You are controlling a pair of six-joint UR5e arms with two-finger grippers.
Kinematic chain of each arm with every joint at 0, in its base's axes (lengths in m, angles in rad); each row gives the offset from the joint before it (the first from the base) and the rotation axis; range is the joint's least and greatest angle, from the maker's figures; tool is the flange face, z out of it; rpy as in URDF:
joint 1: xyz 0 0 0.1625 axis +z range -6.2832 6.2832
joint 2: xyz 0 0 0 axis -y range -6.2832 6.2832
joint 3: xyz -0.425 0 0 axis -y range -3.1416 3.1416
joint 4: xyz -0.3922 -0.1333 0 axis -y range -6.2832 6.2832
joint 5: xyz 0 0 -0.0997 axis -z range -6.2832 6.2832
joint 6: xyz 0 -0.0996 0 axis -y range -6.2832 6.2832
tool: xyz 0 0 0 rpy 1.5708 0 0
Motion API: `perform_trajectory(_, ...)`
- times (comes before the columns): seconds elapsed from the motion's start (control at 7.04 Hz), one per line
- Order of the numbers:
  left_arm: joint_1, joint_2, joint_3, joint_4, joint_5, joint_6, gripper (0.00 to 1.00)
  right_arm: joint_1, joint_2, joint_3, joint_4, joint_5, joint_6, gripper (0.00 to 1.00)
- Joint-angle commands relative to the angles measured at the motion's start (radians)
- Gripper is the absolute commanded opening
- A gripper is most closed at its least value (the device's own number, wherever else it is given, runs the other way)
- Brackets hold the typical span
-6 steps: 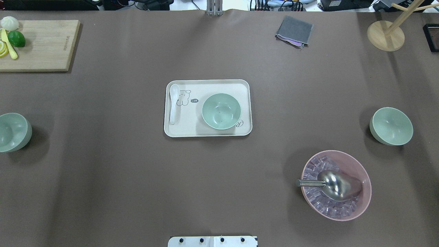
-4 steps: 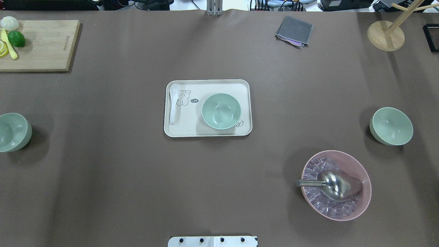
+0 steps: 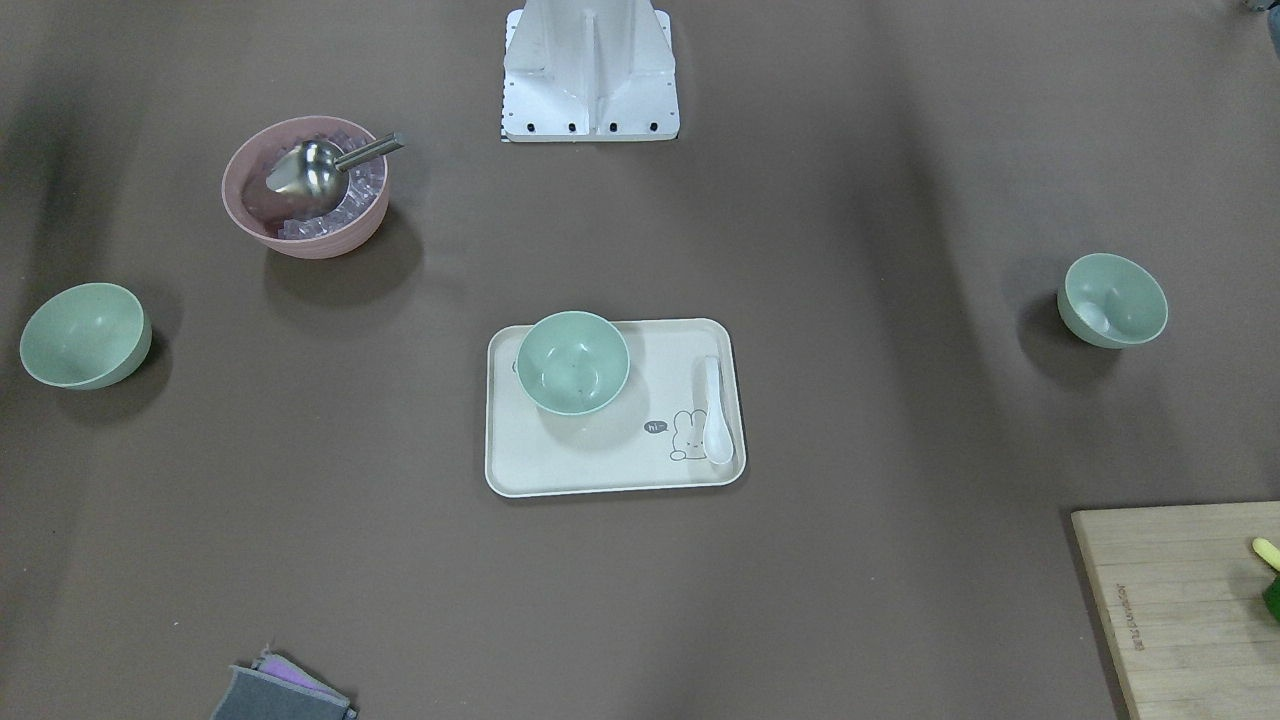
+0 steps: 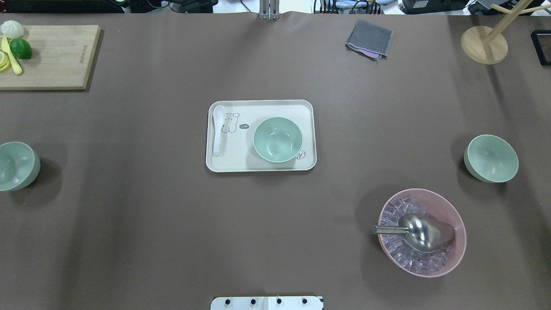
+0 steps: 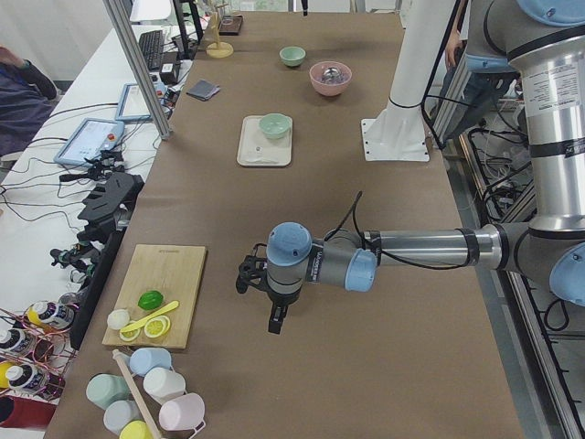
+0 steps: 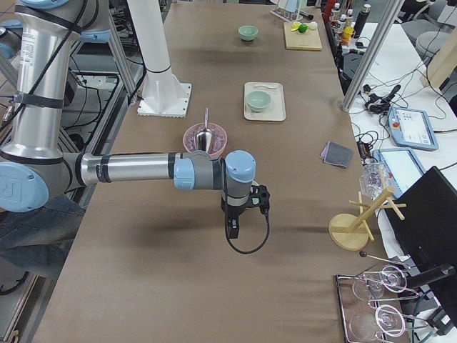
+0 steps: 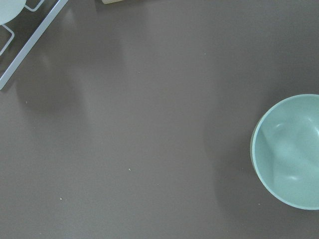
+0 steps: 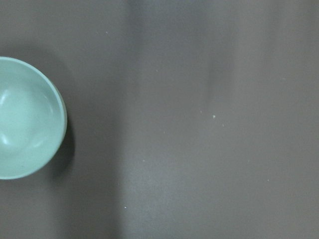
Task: Stack green bowls together
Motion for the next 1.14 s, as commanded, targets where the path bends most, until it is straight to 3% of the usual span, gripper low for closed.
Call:
perform_trajectory(0.0,-0.001,-0.073,0.001,-0.010,-0.003,-0.003,0.98,0.000,0.089,0.053,0.003,0.000,0.005,1.00)
perform_trajectory(0.28,-0.001,-0.161,0.020,-0.160,0.028,-0.009,0.98,0.000,0.132,0.097,0.003,-0.006,0.004,1.00)
perform_trajectory(0.57,0.001,-0.190,0.046,-0.204,0.045,-0.003,0.98,-0.015,0.137,0.134,0.001,-0.007,0.022,1.00)
perform_trajectory(0.99,0.077,-0.223,0.200,-0.259,0.051,-0.049,0.98,-0.095,0.134,0.077,0.000,-0.008,0.028,1.00)
